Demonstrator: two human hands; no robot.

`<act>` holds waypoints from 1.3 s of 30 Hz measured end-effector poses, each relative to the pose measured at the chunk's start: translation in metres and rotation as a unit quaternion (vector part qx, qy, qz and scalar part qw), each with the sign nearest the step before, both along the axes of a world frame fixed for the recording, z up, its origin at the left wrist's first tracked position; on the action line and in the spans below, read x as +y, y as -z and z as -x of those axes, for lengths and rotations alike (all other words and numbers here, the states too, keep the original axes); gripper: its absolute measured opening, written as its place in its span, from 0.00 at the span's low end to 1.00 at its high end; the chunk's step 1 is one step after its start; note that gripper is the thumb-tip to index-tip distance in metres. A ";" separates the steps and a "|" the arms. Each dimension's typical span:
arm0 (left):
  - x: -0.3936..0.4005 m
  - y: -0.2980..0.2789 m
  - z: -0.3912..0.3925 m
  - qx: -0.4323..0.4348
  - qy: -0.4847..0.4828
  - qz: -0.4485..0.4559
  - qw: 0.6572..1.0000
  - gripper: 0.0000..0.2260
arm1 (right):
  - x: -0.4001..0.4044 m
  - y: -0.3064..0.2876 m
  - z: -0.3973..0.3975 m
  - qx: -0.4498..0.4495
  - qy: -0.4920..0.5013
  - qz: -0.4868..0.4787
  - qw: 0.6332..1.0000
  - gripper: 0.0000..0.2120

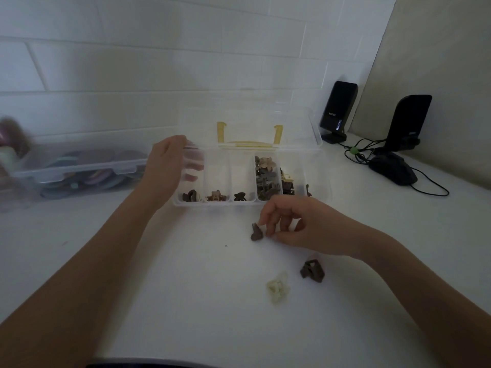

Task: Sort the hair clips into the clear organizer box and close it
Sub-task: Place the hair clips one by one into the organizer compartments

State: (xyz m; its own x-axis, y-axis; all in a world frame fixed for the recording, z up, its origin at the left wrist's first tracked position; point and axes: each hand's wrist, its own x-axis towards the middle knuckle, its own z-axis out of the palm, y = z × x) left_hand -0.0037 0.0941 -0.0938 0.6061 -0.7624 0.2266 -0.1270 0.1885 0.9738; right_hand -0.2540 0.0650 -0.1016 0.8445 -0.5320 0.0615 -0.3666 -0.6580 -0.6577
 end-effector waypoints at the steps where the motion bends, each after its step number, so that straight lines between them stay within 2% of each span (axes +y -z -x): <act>1: 0.000 0.000 0.000 -0.002 0.001 0.000 1.000 0.12 | 0.000 -0.001 0.000 0.008 -0.006 -0.004 1.000 0.15; 3: 0.000 0.000 -0.001 -0.003 0.001 -0.001 1.000 0.12 | 0.002 -0.001 -0.001 0.035 -0.016 -0.001 0.999 0.20; 5: 0.000 0.001 -0.001 -0.005 0.001 -0.002 1.000 0.12 | 0.007 0.001 -0.003 0.056 -0.013 0.021 0.998 0.20; 9: -0.001 0.001 -0.002 -0.007 -0.001 0.002 1.000 0.13 | 0.013 0.004 -0.009 0.021 -0.003 0.050 0.999 0.09; 13: -0.001 0.001 0.002 -0.007 -0.004 0.009 1.000 0.12 | 0.012 0.003 -0.009 0.005 -0.004 0.053 0.999 0.06; 18: -0.005 0.007 0.009 -0.026 -0.008 0.028 0.999 0.13 | 0.016 -0.002 -0.010 -0.089 0.029 0.053 0.994 0.05; 23: -0.007 0.011 0.026 -0.019 -0.015 0.051 0.998 0.12 | 0.020 -0.007 -0.013 -0.211 0.078 0.056 0.973 0.04; 28: -0.005 0.014 0.044 -0.038 0.000 0.070 0.997 0.12 | 0.020 -0.006 -0.014 -0.247 0.109 0.104 0.957 0.07; 34: -0.001 0.015 0.057 -0.056 0.024 0.073 0.995 0.13 | 0.014 -0.011 -0.008 -0.338 0.195 0.134 0.911 0.09; 39: -0.001 0.012 0.053 -0.072 0.032 0.056 0.995 0.14 | 0.002 -0.011 -0.001 -0.305 0.211 0.135 0.919 0.03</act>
State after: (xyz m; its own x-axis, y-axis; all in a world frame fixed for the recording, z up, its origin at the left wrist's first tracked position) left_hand -0.0564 0.0931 -0.1057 0.5127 -0.7629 0.3938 -0.2486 0.3071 0.9186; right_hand -0.2527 0.0670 -0.0906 0.3315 -0.6996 0.6330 -0.2441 -0.7117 -0.6588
